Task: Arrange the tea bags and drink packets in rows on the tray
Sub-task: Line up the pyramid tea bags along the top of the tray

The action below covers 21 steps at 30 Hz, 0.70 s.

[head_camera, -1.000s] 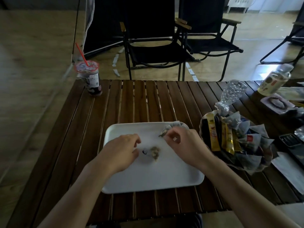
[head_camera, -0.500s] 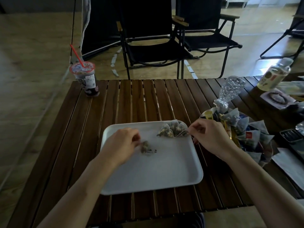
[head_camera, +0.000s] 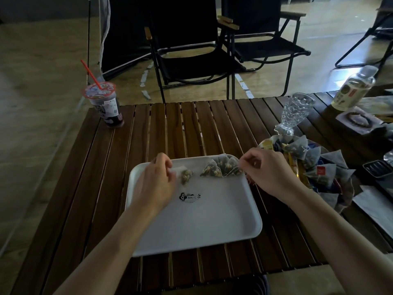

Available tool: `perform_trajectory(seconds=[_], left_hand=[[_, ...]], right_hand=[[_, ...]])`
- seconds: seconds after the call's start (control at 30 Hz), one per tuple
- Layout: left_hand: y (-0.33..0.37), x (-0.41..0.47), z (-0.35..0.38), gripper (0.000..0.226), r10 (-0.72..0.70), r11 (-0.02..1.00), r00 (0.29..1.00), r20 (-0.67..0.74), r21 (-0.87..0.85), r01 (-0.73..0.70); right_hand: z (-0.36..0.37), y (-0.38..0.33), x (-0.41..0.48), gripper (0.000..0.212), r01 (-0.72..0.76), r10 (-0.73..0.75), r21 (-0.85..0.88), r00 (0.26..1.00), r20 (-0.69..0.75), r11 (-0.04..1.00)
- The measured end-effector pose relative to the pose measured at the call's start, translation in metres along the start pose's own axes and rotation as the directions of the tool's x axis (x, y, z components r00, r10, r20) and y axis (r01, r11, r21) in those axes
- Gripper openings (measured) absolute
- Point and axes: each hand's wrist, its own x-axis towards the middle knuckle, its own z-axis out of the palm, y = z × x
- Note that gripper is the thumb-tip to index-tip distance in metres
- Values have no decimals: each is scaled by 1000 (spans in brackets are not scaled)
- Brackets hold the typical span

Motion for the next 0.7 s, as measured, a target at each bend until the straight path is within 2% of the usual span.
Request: perform_trajectory(seconds=[0.1, 0.17, 0.4, 0.7], left_hand=[[8, -6, 3, 27, -45, 999, 991, 127, 22, 43], [9, -6, 10, 31, -70, 997, 984, 163, 41, 64], [14, 7, 30, 18, -85, 987, 992, 92, -130, 97], [27, 17, 42, 28, -72, 973, 991, 110, -209, 94]], right_hand=[[1, 0, 1, 10, 7, -7, -5, 1000, 1, 1000], [1, 0, 0, 10, 11, -11, -3, 1000, 14, 1000], [4, 3, 0, 11, -2, 3, -8, 999, 39, 1000], [6, 9, -1, 10, -13, 17, -38, 994, 108, 999]])
